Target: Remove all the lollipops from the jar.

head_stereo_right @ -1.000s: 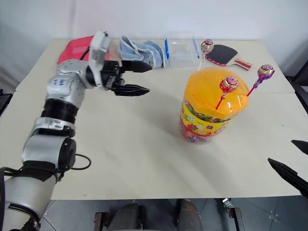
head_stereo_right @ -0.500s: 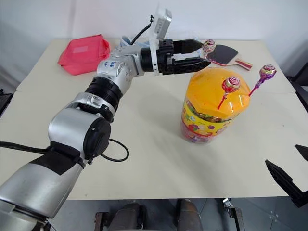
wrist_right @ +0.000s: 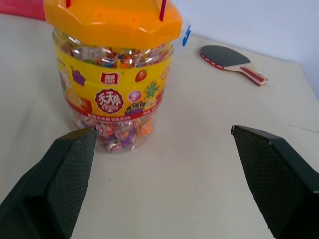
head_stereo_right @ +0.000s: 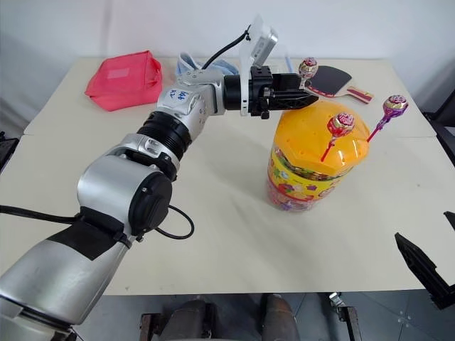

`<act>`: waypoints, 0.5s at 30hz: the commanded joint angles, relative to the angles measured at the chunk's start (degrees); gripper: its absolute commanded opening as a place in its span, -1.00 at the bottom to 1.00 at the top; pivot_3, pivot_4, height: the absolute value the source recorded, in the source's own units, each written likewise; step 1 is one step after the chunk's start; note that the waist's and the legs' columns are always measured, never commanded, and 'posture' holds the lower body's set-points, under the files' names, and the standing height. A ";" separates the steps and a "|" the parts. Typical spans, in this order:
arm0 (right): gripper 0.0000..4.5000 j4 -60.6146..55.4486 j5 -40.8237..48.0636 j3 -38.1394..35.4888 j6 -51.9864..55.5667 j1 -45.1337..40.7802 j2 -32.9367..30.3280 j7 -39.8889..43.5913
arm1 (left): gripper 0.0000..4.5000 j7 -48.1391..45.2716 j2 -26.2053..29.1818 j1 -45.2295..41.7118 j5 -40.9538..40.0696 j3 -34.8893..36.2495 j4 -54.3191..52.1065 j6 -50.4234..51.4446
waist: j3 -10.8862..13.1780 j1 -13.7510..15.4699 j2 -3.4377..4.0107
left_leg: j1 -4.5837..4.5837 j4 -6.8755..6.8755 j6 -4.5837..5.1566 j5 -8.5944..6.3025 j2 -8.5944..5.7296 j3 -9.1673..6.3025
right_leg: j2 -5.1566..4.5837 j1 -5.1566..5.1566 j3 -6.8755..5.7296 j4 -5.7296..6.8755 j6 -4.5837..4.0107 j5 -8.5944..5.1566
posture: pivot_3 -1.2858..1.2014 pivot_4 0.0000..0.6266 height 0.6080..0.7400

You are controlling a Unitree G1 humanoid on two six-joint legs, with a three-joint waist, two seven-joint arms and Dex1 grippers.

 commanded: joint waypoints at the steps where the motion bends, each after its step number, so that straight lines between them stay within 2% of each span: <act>1: 1.00 -1.49 2.66 -2.19 -1.29 0.63 -1.60 -0.92 | -0.50 0.04 -0.48 -3.15 0.27 0.85 -0.84 0.13 | 0.00 -0.02 0.00 | 0.00 0.00 0.01 0.00 0.00 0.00 | 0.00 0.00 0.00 0.01 0.00 0.00 | 0.03 -0.52 1.00; 4: 1.00 -0.94 2.84 -1.89 -1.42 0.83 -2.70 -0.50 | -0.93 -0.70 -0.23 -3.82 0.51 1.08 -1.02 -0.33 | 0.00 -0.03 0.00 | 0.00 0.00 0.01 0.00 0.00 0.00 | 0.00 0.00 0.00 0.01 0.00 0.00 | 0.03 -0.52 1.00; 5: 1.00 -0.75 2.88 -1.83 -1.44 0.79 -3.03 -0.47 | -0.99 -0.63 -0.13 -4.11 0.52 1.24 -1.03 -0.31 | 0.00 0.01 0.00 | 0.00 0.00 0.01 -0.01 0.00 -0.01 | 0.00 0.00 0.00 0.00 0.00 0.00 | 0.03 -0.52 1.00; 15: 1.00 1.84 2.94 -1.87 -0.99 -1.29 -6.95 -0.11 | -0.99 5.15 3.38 -8.11 0.37 4.45 -1.52 -2.24 | 0.00 0.35 0.00 | -0.04 0.09 0.06 -0.05 0.00 0.00 | -0.01 0.00 0.01 0.01 0.01 0.01 | 0.03 -0.52 1.00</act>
